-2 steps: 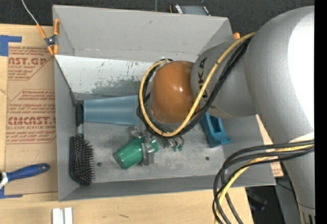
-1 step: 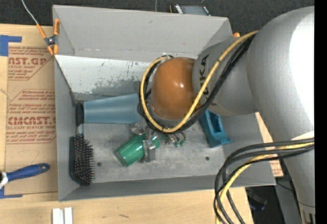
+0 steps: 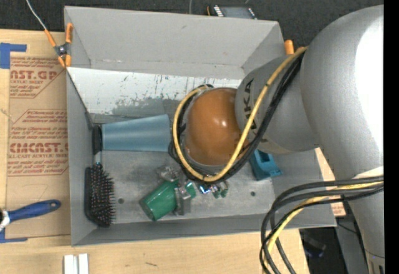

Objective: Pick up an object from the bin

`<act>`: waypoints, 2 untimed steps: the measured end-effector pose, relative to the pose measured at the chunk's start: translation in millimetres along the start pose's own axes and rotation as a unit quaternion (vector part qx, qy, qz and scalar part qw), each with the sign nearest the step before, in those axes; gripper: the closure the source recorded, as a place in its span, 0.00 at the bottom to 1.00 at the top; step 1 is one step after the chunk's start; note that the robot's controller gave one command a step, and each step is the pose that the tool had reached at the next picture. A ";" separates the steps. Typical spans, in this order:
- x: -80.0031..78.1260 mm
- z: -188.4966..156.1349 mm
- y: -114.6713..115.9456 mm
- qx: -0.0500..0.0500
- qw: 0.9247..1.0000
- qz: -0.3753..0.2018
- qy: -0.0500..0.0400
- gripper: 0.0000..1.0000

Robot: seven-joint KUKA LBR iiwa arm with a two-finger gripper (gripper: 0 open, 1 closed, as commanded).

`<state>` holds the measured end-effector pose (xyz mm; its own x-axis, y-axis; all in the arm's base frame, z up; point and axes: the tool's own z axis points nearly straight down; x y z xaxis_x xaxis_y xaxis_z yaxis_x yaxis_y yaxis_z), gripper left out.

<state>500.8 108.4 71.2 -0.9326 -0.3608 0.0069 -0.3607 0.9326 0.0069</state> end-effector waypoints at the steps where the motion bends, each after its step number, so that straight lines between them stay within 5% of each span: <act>1: 16.9 -33.2 8.0 0.000 0.998 -0.064 -0.001 1.00; 2: -2.8 1.7 5.4 0.001 0.996 -0.089 -0.006 1.00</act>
Offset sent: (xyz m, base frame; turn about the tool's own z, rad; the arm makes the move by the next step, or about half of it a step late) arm -0.0186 0.0002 0.0331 -0.1267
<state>501.4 114.4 69.5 -0.8544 -0.5196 -0.0057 -0.5196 0.8544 0.0055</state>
